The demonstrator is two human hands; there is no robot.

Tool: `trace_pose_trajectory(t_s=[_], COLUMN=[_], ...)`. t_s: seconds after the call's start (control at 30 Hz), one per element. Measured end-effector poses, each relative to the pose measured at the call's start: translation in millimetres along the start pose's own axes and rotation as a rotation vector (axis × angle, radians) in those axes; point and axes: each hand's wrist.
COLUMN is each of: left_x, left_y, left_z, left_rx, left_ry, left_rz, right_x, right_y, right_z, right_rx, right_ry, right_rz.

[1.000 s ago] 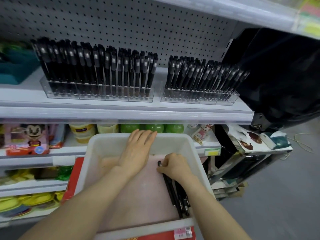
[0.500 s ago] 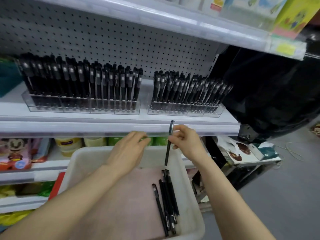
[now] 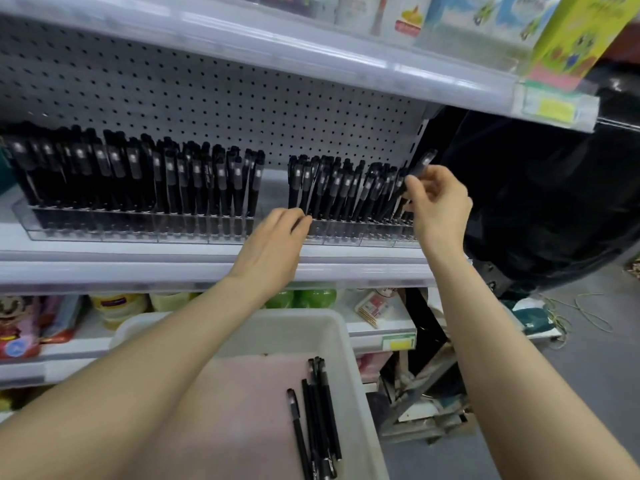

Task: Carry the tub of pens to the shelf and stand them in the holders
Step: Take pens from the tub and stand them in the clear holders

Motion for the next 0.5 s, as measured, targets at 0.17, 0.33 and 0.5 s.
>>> trace_pose_trajectory(t_s=[0.17,0.33,0.5], left_x=[3,5,8], left_y=[0,-1,1], left_z=[-2,0,0], left_rx=[-0.041,-0.039,-0.039], left_ry=[0.011,0.025,0.046], left_rz=[0.001,-0.015,-0.030], right_x=[14,32,40], right_y=[-8,-1,13], right_z=[-4,-23,-35], right_rx=[-0.012,0.004,0.031], right_ry=[0.017,0.115,0.139], right_rz=[0.015,0.130,0.177])
Point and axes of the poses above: each hand's wrist, its own y-axis away from the middle knuckle, its own x-axis out of the palm, z = x × y, and after that the axes turned 4 degrees about -z, right-handed
